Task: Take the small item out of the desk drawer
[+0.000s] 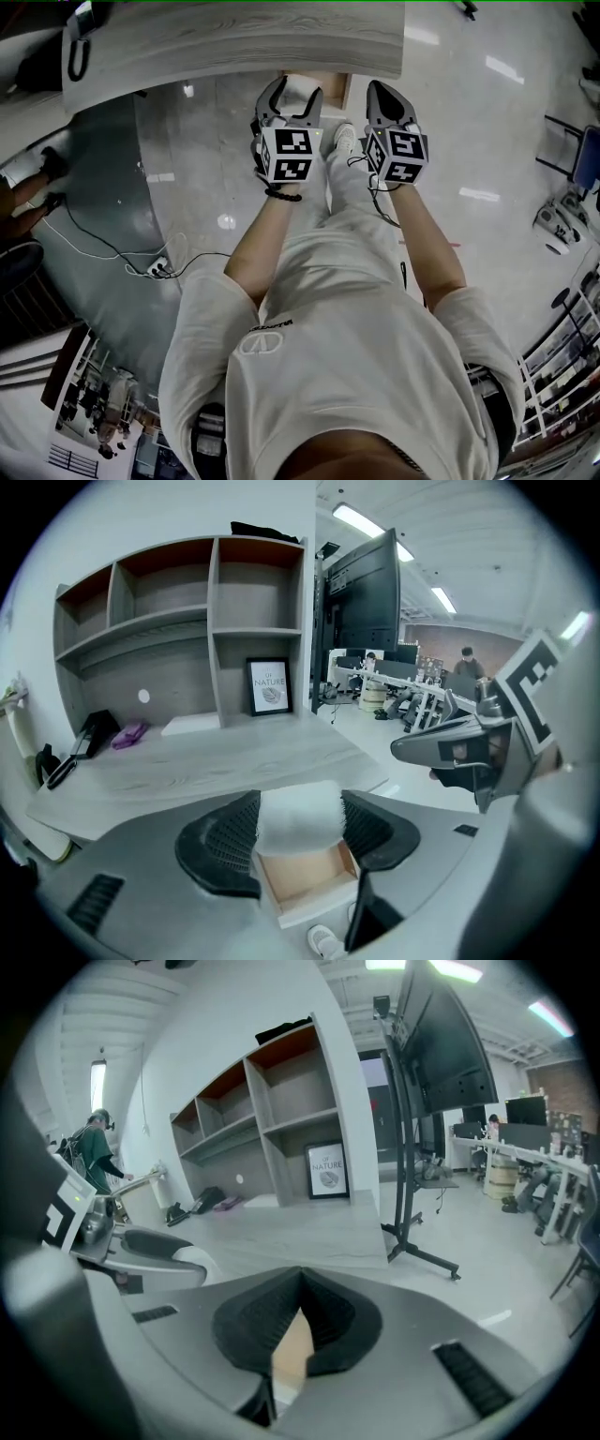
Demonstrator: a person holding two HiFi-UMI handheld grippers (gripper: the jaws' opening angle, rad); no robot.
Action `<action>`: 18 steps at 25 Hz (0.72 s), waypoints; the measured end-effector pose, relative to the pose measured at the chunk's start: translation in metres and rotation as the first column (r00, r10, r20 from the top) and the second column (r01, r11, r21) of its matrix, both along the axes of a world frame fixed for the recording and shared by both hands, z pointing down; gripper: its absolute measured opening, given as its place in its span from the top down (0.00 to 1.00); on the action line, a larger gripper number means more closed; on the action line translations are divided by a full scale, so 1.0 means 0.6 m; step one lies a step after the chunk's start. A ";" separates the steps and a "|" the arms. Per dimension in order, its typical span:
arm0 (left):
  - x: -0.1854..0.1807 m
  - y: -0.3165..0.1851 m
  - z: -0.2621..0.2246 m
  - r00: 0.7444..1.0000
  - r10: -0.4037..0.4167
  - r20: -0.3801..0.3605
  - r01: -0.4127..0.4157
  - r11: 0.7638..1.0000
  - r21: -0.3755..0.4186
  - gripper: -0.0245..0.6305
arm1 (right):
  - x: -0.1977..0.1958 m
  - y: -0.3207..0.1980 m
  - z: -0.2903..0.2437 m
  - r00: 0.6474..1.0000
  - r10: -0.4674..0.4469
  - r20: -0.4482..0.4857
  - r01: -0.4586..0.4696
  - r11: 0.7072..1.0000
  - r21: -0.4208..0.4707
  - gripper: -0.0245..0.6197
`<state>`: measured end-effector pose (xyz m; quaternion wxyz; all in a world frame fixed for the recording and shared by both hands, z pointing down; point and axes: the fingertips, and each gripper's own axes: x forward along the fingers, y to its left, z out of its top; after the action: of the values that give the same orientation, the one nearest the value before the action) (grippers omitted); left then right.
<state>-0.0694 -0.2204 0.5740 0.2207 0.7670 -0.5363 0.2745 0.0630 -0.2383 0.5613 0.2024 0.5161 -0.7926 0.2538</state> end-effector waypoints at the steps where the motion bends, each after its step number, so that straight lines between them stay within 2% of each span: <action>1: -0.002 -0.002 -0.012 1.000 0.001 -0.001 -0.001 1.000 0.013 0.56 | 0.001 -0.005 -0.012 1.000 0.002 0.001 -0.002 1.000 0.013 0.96; 10: -0.023 -0.008 -0.113 1.000 0.014 0.001 -0.014 0.994 0.107 0.56 | 0.026 -0.028 -0.119 0.999 0.031 -0.008 -0.030 0.993 0.111 0.96; 18: -0.030 -0.020 -0.190 0.999 0.036 0.005 -0.036 0.983 0.179 0.56 | 0.037 -0.034 -0.189 0.999 0.051 0.001 -0.050 0.986 0.160 0.96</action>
<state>-0.0876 -0.2321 0.4602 0.1452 0.7930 -0.5451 0.2300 0.0854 -0.2585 0.4477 0.1550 0.5511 -0.7967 0.1936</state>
